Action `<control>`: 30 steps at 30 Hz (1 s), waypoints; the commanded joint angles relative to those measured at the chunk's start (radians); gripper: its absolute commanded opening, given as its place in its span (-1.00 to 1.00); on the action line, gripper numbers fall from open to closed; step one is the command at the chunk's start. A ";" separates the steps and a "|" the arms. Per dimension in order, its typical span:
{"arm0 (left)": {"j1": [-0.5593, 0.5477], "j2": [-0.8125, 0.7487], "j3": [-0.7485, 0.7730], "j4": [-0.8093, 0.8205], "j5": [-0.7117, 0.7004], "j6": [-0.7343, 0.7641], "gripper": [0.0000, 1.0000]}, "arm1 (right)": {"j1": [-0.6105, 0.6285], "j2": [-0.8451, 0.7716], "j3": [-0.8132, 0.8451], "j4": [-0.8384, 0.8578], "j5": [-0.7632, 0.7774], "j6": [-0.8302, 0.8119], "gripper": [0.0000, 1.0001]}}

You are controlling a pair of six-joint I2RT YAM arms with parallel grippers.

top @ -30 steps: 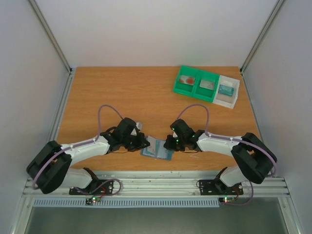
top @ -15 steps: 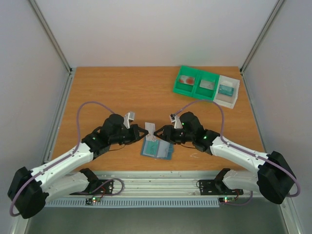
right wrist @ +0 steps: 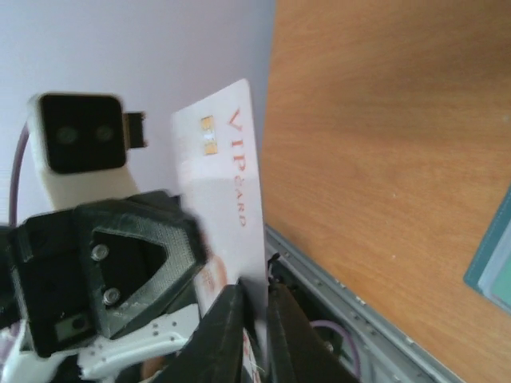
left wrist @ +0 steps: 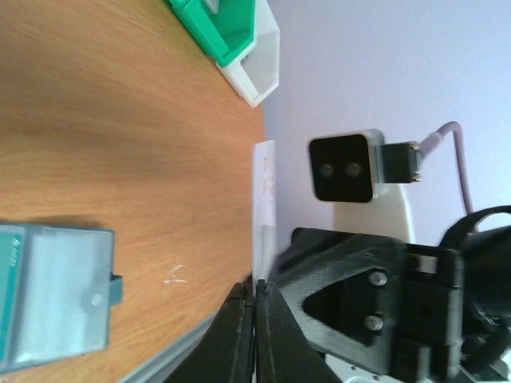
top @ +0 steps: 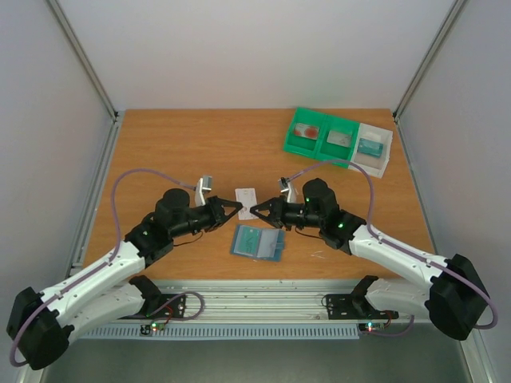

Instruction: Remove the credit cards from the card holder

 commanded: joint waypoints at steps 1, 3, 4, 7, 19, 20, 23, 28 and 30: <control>-0.001 -0.003 -0.013 0.128 0.038 -0.008 -0.81 | 0.007 -0.042 0.029 0.007 -0.039 -0.048 -0.94; 0.000 -0.005 -0.011 0.126 0.089 0.034 -0.57 | 0.008 -0.092 0.051 -0.102 -0.047 -0.141 -0.98; -0.001 -0.011 -0.012 0.126 0.120 0.065 -0.45 | 0.007 -0.115 0.065 -0.162 -0.059 -0.183 -0.98; 0.000 -0.053 0.002 0.063 0.203 0.142 -0.11 | 0.006 -0.171 0.116 -0.353 -0.105 -0.325 -0.98; 0.002 -0.074 0.181 -0.259 0.485 0.406 0.30 | 0.007 -0.251 0.252 -0.729 -0.401 -0.642 -0.97; 0.002 -0.061 0.191 -0.263 0.519 0.413 0.30 | 0.008 -0.237 0.258 -0.742 -0.415 -0.647 -0.97; 0.002 -0.027 0.201 -0.266 0.591 0.422 0.13 | 0.008 -0.211 0.258 -0.735 -0.458 -0.630 -0.96; 0.003 0.043 0.178 -0.140 0.686 0.369 -0.90 | 0.007 -0.199 0.268 -0.762 -0.425 -0.666 -0.86; 0.002 0.063 0.176 -0.106 0.676 0.350 -0.99 | 0.008 -0.188 0.287 -0.800 -0.384 -0.704 -0.82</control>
